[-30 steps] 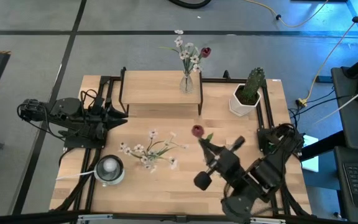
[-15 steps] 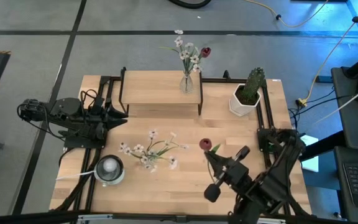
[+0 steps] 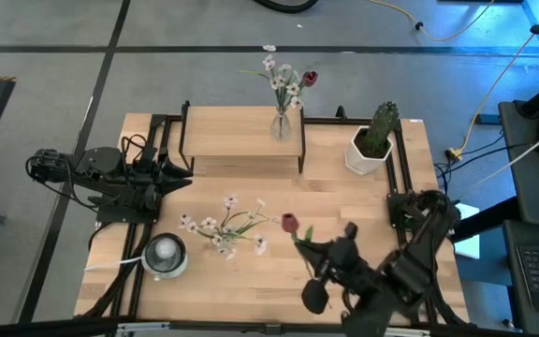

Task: Pick and place flowers into a vace then onto a shelf
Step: Put the red flower into the transparent vase

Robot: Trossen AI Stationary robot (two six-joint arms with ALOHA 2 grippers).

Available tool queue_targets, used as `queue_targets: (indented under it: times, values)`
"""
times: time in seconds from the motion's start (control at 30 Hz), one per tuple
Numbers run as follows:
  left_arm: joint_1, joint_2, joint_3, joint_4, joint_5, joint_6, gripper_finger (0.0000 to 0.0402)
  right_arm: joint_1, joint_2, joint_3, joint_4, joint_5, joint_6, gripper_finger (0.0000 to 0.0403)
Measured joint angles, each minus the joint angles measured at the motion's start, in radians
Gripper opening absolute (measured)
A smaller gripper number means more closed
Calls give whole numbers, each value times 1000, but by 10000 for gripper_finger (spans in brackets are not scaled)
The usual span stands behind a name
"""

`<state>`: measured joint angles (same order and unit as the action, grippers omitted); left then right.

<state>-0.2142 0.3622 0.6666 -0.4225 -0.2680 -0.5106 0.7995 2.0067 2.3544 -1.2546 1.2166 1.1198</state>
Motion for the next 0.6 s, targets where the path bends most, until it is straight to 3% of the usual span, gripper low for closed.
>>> queue_targets:
  times: [0.1, 0.27, 0.33, 0.6]
  values:
    - [0, 0, 0, 0, 0, 0, 127, -38, -25, -2, 176, -151, -203, 1]
    - [0, 0, 0, 0, 0, 0, 127, -105, -63, -2, 565, -449, -675, 1]
    - [0, 0, 0, 0, 0, -1, 127, -122, -77, -2, 697, -520, -845, 1]
    - [0, 0, 0, 0, 0, -2, 127, -117, -90, -2, 977, -494, -1370, 0]
